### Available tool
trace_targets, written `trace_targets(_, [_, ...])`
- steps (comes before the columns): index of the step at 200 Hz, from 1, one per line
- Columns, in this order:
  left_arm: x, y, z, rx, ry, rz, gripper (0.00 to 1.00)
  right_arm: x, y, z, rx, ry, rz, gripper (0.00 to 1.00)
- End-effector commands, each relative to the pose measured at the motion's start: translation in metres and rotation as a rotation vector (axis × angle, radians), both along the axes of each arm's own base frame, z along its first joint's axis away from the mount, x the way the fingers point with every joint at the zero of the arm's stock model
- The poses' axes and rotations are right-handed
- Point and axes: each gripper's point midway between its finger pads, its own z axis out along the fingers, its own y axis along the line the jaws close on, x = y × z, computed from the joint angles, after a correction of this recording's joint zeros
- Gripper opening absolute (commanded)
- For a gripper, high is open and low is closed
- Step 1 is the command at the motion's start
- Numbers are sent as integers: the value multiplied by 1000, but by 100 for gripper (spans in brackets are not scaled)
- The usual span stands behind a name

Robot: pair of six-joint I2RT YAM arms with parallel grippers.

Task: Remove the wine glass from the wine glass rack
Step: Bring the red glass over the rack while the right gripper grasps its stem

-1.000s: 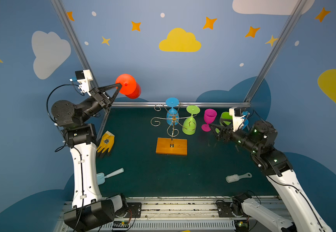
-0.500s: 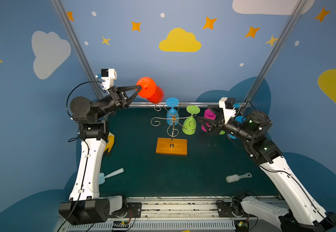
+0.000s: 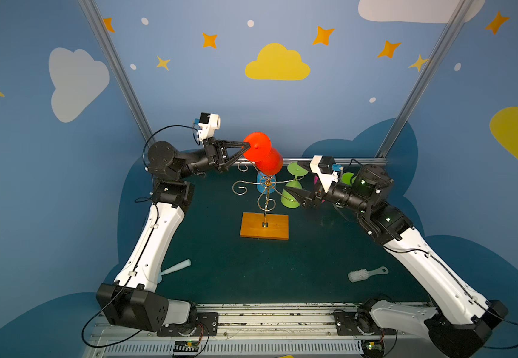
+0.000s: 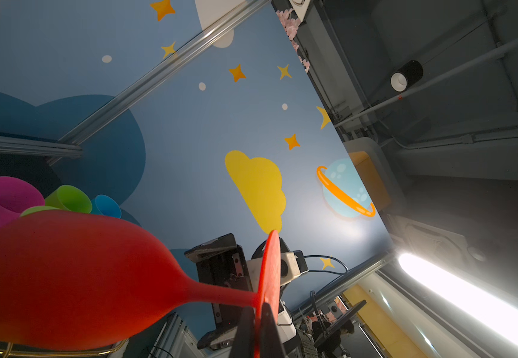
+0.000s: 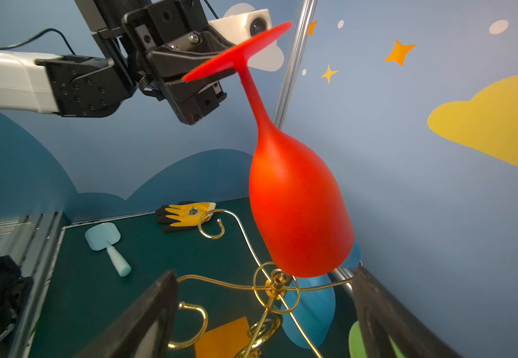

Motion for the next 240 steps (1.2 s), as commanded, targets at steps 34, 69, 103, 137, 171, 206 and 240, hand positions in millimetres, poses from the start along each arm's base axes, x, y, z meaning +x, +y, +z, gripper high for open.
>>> trace_targets(34, [-20,-9,15,2,-78,-43,3,14,10,23,28,-108,-21,87])
trace_targets(69, [-22,-16,10,5,-65,-65,3,23,19,22,29,-108,-25,87])
trace_targets(103, [-24,-18,10,5,-65,-73,3,34,30,18,22,-99,-23,88])
trace_targets(137, [-24,-19,10,1,-56,-84,3,41,41,14,12,-87,-3,88])
trace_targets(171, [-24,-19,11,-12,-50,-96,3,44,46,12,9,-78,-1,87])
trace_targets(206, [-24,-19,12,-26,-46,-106,3,46,46,13,10,-82,-18,87])
trace_targets(240, [-26,-19,14,-29,-47,-107,3,46,50,13,2,-71,-16,87])
